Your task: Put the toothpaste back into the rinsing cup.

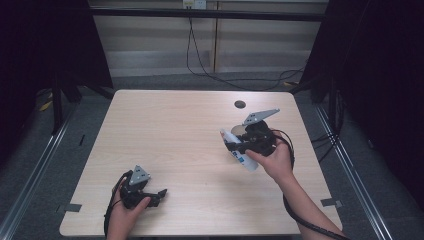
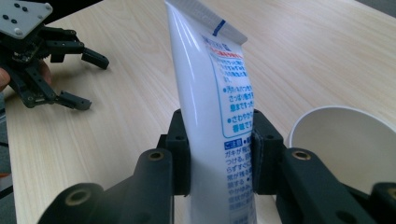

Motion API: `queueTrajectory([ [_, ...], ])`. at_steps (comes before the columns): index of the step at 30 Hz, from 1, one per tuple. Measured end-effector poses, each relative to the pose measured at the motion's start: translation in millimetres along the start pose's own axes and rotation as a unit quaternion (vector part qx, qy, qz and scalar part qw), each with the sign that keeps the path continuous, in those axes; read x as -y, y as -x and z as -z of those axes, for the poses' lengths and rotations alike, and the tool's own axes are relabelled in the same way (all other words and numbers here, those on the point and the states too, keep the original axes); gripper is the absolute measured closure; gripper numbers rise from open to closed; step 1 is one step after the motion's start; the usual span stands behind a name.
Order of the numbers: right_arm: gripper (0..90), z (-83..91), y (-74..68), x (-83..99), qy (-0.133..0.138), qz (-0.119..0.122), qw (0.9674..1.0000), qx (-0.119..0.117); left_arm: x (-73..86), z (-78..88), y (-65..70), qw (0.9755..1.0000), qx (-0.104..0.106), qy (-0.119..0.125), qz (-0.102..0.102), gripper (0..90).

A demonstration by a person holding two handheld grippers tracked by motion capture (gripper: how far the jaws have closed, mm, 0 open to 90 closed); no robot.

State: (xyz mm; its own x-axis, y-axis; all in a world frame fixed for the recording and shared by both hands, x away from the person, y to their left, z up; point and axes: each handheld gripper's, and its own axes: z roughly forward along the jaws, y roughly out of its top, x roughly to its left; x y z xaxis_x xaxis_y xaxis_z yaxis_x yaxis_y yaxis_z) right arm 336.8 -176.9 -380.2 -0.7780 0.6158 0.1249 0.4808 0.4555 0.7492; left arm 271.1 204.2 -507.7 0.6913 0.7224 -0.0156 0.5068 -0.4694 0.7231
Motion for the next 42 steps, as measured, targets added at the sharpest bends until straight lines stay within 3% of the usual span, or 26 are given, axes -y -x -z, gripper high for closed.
queueTrajectory([
  [26,67.1,10.3,9.0,-19.9,0.06,-0.022,0.9979,0.013,0.0,0.1,0.1,1.0,0.0,0.0,0.001,15.1],
  [42,67.1,17.1,19.0,-30.8,0.086,-0.04,0.9946,0.04,0.0,0.2,0.0,1.0,0.001,-0.001,0.0,15.1],
])
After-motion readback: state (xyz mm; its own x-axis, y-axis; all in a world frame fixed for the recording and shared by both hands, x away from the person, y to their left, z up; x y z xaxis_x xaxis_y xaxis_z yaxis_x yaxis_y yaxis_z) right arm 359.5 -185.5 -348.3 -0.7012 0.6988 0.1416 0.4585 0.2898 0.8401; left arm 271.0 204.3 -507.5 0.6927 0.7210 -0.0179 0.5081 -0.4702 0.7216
